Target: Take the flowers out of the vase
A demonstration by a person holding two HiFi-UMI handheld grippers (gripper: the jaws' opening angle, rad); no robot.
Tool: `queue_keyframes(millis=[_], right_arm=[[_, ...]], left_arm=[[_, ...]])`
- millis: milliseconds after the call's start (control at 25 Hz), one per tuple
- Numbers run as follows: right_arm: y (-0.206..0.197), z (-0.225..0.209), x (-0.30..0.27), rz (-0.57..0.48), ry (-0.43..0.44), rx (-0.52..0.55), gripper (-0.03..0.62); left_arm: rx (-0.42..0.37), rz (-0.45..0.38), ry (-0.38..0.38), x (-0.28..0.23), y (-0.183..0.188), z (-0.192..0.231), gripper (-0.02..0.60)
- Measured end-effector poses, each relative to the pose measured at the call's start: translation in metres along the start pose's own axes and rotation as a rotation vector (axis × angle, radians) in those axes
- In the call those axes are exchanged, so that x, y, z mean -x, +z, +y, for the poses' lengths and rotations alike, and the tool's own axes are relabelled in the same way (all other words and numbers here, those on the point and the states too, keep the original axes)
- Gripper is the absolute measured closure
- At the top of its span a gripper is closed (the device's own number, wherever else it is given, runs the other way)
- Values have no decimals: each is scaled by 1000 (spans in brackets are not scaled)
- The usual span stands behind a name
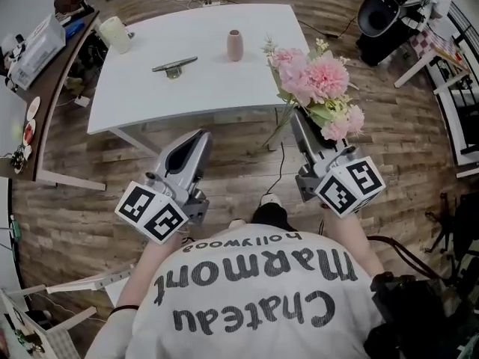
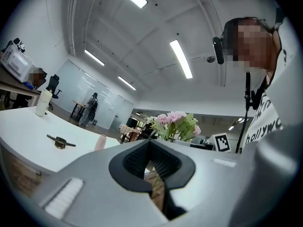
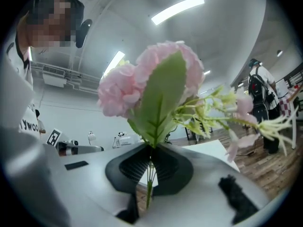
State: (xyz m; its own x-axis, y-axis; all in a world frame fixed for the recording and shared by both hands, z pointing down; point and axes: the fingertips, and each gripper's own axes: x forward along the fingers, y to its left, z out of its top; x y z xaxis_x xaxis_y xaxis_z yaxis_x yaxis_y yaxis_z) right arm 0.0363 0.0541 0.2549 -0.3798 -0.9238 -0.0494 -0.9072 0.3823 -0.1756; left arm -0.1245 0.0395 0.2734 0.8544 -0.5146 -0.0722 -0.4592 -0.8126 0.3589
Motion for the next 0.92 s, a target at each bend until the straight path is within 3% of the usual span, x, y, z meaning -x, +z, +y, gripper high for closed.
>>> queue_keyframes(millis=[440,920], right_arm=[[-6,1,-2,42,-32,2,572],[-8,-1,-3,19,-59,-1,572]], left_arm=[[32,7,-25,1,-1,3,577],[36,-18,-30,5,-2,14,577]])
